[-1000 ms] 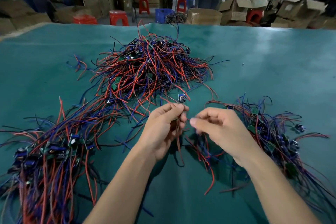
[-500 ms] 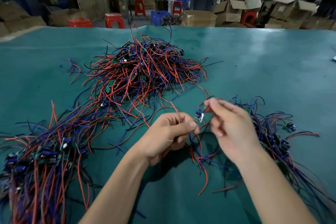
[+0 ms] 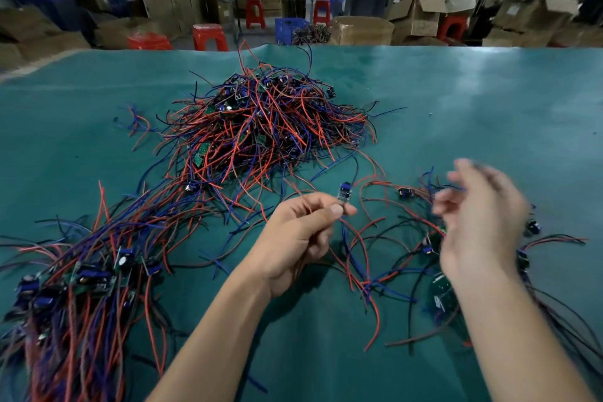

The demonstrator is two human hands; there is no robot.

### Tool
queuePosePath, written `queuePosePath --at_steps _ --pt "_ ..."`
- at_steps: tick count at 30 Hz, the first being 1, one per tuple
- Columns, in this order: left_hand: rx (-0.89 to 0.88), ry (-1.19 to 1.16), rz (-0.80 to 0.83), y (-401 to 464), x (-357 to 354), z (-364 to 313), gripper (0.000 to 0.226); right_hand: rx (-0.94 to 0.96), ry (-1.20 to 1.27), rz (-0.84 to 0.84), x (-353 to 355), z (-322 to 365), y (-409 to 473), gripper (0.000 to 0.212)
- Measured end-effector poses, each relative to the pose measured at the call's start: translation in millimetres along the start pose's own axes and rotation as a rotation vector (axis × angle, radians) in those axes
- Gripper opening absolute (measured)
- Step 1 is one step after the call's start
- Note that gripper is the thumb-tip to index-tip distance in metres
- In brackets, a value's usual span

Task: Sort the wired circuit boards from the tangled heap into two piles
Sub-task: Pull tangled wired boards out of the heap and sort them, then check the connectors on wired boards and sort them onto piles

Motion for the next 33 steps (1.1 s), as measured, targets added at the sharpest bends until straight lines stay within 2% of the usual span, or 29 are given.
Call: queuePosePath --at_steps 2,4,6,10,12,15,17,19,21,23,25,26,29,31,33 --pt "-0.004 -0.004 -0.012 0 -3 1 0.013 -0.120 -0.132 0.292 -21 -16 -20 0.015" --pt "-0.012 0.029 0.009 -1 -5 2 0.022 -0.238 -0.211 0.551 -35 -31 -41 0.024" --pt "-0.027 0.092 0.054 -2 -7 1 0.018 -0.161 -0.273 0.647 -39 -33 -49 0.015" --pt "-0.027 0.157 0.102 -1 -8 -1 0.016 0.044 -0.273 0.571 -34 -22 -42 0.012" --pt "-0.007 0.162 0.146 -2 -10 1 0.016 0.120 -0.269 0.426 -27 -14 -32 0.012" --pt "0.019 0.193 0.199 -3 -14 3 0.015 0.159 -0.128 0.138 -13 10 -17 0.014" --pt "0.019 0.228 0.168 -3 -13 4 0.013 0.195 -0.040 -0.020 5 31 -5 0.017" --pt "0.010 0.228 0.095 -2 -12 4 0.008 0.201 -0.054 -0.073 25 53 8 0.019" --pt "0.002 0.171 0.017 -1 -10 2 0.013 0.203 -0.307 -0.005 39 72 24 0.019" --pt "-0.029 0.085 -0.046 -1 -9 0 0.021 0.168 -0.711 0.105 42 79 34 0.028" --pt "-0.079 0.027 -0.091 -1 -8 -3 0.023 0.172 -0.927 0.115 44 84 37 0.039" --pt "-0.094 0.012 -0.110 -1 -8 -4 0.023 0.223 -0.985 0.113 44 88 35 0.039" --pt "-0.128 0.024 -0.216 -1 -4 -5 0.017 0.410 -1.015 0.219 10 90 12 0.016" --pt "-0.156 0.135 -0.394 -2 7 -6 0.012 0.449 -1.011 0.432 -33 71 -5 0.018" --pt "-0.174 0.268 -0.620 -3 22 -5 0.015 0.434 -1.165 0.656 -78 36 -22 0.017"
Point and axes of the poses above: each hand's wrist, its own y-axis towards the middle knuckle, its own x-axis out of the back of the hand, z = x × y, the point moved 4 cm from there along y, towards the middle knuckle, and after that the axes turned 6 degrees about y, right-handed, at the moved point
